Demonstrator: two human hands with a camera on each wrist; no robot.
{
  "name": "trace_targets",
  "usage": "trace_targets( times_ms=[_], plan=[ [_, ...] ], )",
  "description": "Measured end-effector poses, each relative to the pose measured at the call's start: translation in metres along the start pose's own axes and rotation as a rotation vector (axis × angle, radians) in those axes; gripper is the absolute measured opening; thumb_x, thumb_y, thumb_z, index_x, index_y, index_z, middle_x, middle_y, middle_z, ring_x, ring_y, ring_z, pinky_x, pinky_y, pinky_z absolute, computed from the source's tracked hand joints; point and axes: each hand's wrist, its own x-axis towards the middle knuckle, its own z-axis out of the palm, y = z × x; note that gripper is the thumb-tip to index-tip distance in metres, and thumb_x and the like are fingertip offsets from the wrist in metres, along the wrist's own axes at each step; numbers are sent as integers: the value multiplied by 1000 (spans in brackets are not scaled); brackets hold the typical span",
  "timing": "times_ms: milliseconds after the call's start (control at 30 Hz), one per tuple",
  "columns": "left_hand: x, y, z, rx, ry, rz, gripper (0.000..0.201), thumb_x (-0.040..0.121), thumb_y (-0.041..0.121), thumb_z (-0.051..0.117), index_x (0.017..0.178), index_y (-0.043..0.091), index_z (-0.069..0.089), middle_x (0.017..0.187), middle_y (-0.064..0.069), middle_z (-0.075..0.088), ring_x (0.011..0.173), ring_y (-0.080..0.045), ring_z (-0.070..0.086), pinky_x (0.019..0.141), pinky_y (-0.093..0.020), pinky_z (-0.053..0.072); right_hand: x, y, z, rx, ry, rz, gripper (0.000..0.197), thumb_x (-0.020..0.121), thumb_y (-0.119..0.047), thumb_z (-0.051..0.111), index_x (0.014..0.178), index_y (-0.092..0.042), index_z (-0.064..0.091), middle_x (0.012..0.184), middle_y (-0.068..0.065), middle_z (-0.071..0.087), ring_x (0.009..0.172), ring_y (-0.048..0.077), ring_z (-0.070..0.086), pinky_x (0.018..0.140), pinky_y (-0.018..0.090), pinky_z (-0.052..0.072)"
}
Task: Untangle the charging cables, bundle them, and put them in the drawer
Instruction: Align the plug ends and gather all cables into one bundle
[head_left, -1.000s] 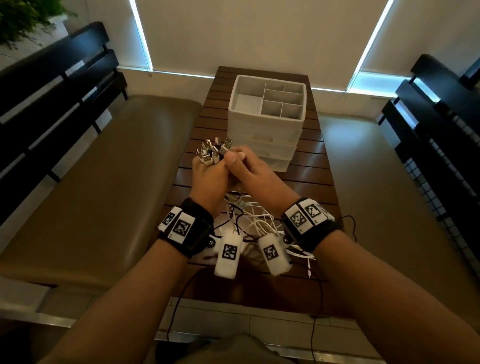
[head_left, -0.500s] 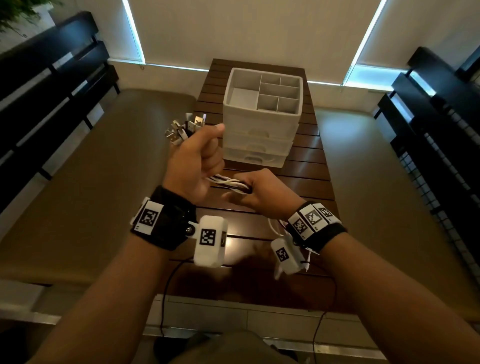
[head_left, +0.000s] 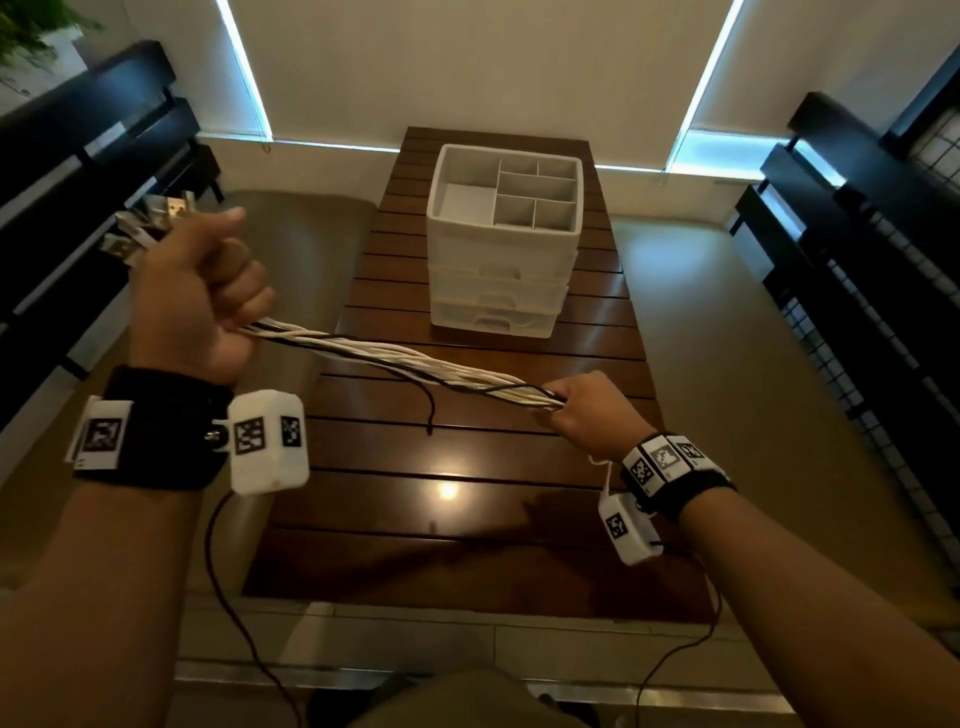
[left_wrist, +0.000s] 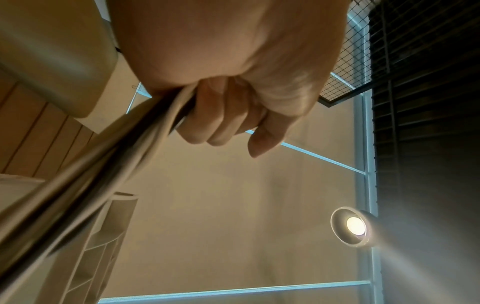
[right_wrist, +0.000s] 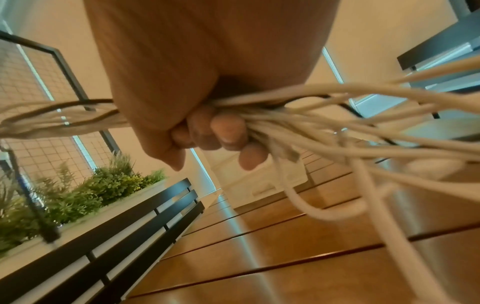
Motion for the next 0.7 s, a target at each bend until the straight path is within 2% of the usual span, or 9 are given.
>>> trace_targets(
  times_ms=[100, 167, 267, 367, 400, 467, 567, 633, 700],
  plan=[
    [3, 17, -13, 21, 46, 19, 54, 101, 22, 53, 72, 28, 8, 49, 7, 13, 42, -11, 7, 38, -21, 11, -2, 7, -6, -45, 9, 21, 28, 91, -29, 71, 66, -37, 62, 56, -9, 59, 54, 8, 54, 59, 37, 49],
    [3, 23, -20, 45, 87, 24, 54, 101, 22, 54, 71, 28, 10, 49, 7, 13, 42, -10, 7, 38, -22, 11, -1, 3, -8, -108, -15, 42, 24, 92, -29, 69, 68, -33, 64, 57, -7, 58, 58, 15, 57, 62, 43, 53],
    [6, 12, -23, 212, 167, 3, 52, 98, 19, 61, 60, 27, 26, 48, 10, 20, 40, -6, 13, 38, -22, 11, 6, -9, -10, -253, -65, 70, 22, 96, -37, 63, 75, -29, 62, 68, -5, 57, 71, 24, 61, 63, 37, 49],
    [3, -18, -13, 481, 155, -54, 49, 93, 19, 75, 59, 26, 40, 48, 14, 32, 39, -4, 25, 38, -18, 21, 14, -27, -11, -435, -103, 56, 26, 97, -46, 58, 94, -24, 70, 88, 2, 57, 89, 33, 66, 71, 35, 45],
    [-2, -29, -6, 571, 132, -28, 46, 91, 19, 78, 59, 25, 47, 48, 14, 39, 40, -3, 32, 40, -18, 28, 17, -35, -11, -482, -114, 41, 29, 98, -46, 58, 100, -21, 71, 93, 5, 58, 92, 35, 66, 73, 36, 45],
    [-10, -52, 13, 702, 45, 78, 34, 91, 16, 81, 64, 22, 61, 54, 15, 57, 49, 1, 47, 52, -15, 41, 21, -49, -12, -550, -119, 12, 31, 99, -43, 56, 106, -16, 70, 100, 9, 62, 91, 36, 66, 73, 38, 47],
    [-25, -80, 50, 811, -202, 134, 25, 93, 21, 81, 75, 8, 68, 69, 3, 69, 63, -6, 60, 64, -21, 49, 25, -66, -10, -615, -148, -16, 32, 100, -37, 54, 113, -13, 69, 102, 11, 62, 93, 37, 66, 73, 39, 45],
    [-28, -100, 67, 835, -338, 115, 18, 90, 24, 83, 79, 15, 73, 75, 6, 73, 70, -4, 67, 68, -23, 50, 25, -78, -8, -598, -162, -34, 29, 99, -37, 54, 116, -17, 67, 103, 9, 62, 89, 33, 65, 72, 38, 45],
    [-31, -116, 80, 788, -411, 77, 14, 89, 26, 84, 96, 14, 79, 92, 4, 78, 89, -10, 74, 80, -29, 57, 22, -89, -11, -477, -116, -42, 23, 96, -35, 57, 117, -26, 63, 104, -1, 65, 85, 26, 64, 72, 37, 49]
  ],
)
